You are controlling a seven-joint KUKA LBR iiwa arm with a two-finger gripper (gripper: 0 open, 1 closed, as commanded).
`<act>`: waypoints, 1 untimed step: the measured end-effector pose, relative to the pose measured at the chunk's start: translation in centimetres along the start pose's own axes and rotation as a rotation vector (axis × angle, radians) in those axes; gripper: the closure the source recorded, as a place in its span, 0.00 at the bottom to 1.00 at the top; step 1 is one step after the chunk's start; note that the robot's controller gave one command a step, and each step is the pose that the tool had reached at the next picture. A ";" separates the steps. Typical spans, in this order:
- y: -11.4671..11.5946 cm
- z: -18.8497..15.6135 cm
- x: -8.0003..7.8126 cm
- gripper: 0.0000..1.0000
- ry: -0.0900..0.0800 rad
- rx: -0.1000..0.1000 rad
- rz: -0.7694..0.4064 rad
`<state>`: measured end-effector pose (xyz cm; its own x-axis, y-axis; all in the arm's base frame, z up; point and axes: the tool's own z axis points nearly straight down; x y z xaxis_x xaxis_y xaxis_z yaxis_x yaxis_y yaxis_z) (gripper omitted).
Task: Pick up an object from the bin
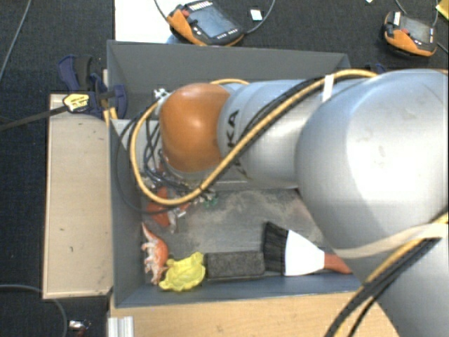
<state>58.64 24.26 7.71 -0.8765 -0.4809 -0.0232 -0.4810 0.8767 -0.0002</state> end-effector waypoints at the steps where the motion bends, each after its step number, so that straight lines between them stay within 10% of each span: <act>1: -0.2 0.7 -0.2 1.00 -0.008 0.001 -0.395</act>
Offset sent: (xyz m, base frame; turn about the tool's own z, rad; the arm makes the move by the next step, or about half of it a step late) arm 0.0000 0.0000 0.0000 0.0000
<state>58.93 24.18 7.03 -0.6239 -0.7810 -0.0289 -0.7810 0.6244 -0.0118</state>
